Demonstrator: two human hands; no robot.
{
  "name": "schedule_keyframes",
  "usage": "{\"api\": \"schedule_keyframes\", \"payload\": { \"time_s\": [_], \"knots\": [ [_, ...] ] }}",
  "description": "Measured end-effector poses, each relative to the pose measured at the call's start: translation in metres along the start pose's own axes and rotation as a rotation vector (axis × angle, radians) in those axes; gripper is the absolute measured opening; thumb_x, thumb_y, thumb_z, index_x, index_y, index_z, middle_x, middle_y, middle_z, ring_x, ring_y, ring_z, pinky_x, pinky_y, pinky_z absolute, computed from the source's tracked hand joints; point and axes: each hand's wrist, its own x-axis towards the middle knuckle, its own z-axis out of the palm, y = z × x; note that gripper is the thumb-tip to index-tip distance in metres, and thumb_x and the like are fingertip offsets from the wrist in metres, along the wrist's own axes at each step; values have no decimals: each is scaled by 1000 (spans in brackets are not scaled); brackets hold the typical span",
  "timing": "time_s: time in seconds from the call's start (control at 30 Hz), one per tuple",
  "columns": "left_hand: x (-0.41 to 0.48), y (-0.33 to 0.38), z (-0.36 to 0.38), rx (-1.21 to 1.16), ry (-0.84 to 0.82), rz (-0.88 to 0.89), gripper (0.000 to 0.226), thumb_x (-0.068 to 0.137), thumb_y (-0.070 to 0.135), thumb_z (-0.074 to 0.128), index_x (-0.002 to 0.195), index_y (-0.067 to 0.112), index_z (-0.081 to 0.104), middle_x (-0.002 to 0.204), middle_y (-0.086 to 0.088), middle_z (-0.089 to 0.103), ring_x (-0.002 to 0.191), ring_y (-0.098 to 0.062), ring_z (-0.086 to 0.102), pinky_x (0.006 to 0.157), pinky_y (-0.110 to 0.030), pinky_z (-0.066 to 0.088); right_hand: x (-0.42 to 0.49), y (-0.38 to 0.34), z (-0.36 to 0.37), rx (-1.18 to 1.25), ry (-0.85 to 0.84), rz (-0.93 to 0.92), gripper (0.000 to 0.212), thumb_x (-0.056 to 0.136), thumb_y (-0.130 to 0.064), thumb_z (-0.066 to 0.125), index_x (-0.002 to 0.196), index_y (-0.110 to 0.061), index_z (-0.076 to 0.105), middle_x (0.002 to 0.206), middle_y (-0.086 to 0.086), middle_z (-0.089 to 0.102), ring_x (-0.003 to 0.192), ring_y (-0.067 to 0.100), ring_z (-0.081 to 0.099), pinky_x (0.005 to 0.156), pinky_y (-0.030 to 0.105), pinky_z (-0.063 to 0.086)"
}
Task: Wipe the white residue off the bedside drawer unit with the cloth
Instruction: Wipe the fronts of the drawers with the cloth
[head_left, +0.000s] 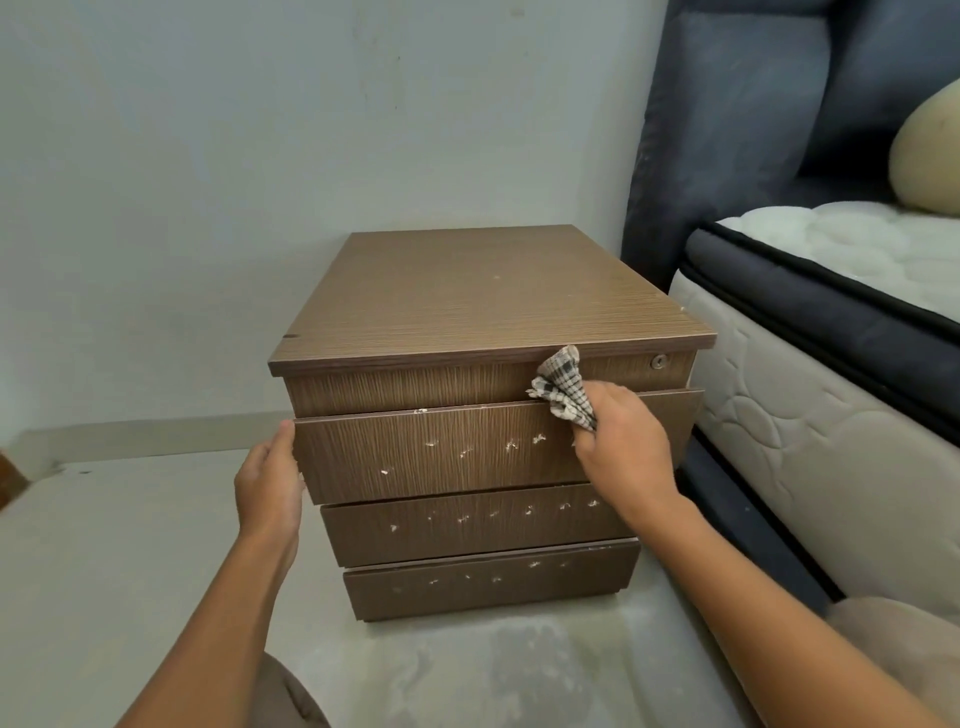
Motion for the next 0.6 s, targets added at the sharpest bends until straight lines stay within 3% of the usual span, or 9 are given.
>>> {"api": "schedule_keyframes", "payload": {
  "time_s": [0.07, 0.23, 0.37, 0.6],
  "knots": [
    [-2, 0, -2, -9, -14, -5, 21, 100, 33, 46, 100, 20, 63, 100, 0, 64, 102, -20, 60, 94, -37, 47, -2, -19, 8, 25, 7, -21, 29, 84, -10, 57, 111, -17, 64, 111, 0, 67, 103, 20, 57, 79, 30, 45],
    [-2, -12, -11, 109, -36, 35, 24, 102, 27, 42, 91, 22, 63, 95, -1, 63, 94, -18, 58, 84, -38, 49, -7, -64, 32, 85, -10, -58, 35, 81, -9, 61, 115, -16, 65, 114, 2, 67, 106, 22, 58, 85, 31, 46],
    [-5, -19, -16, 187, -69, 67, 31, 103, 26, 41, 119, 17, 65, 113, 1, 66, 109, -17, 59, 98, -41, 51, -10, -106, 50, 157, -8, -118, 35, 79, -6, 61, 112, -16, 67, 110, 2, 69, 102, 23, 60, 82, 31, 47],
    [-5, -25, -25, 238, -158, 63, 39, 103, 5, 35, 132, 16, 59, 115, 7, 58, 119, -14, 54, 103, -43, 47, -11, -184, 79, 240, -68, -203, 25, 84, -8, 55, 103, -17, 67, 98, -1, 69, 92, 19, 59, 69, 24, 35]
  ]
}}
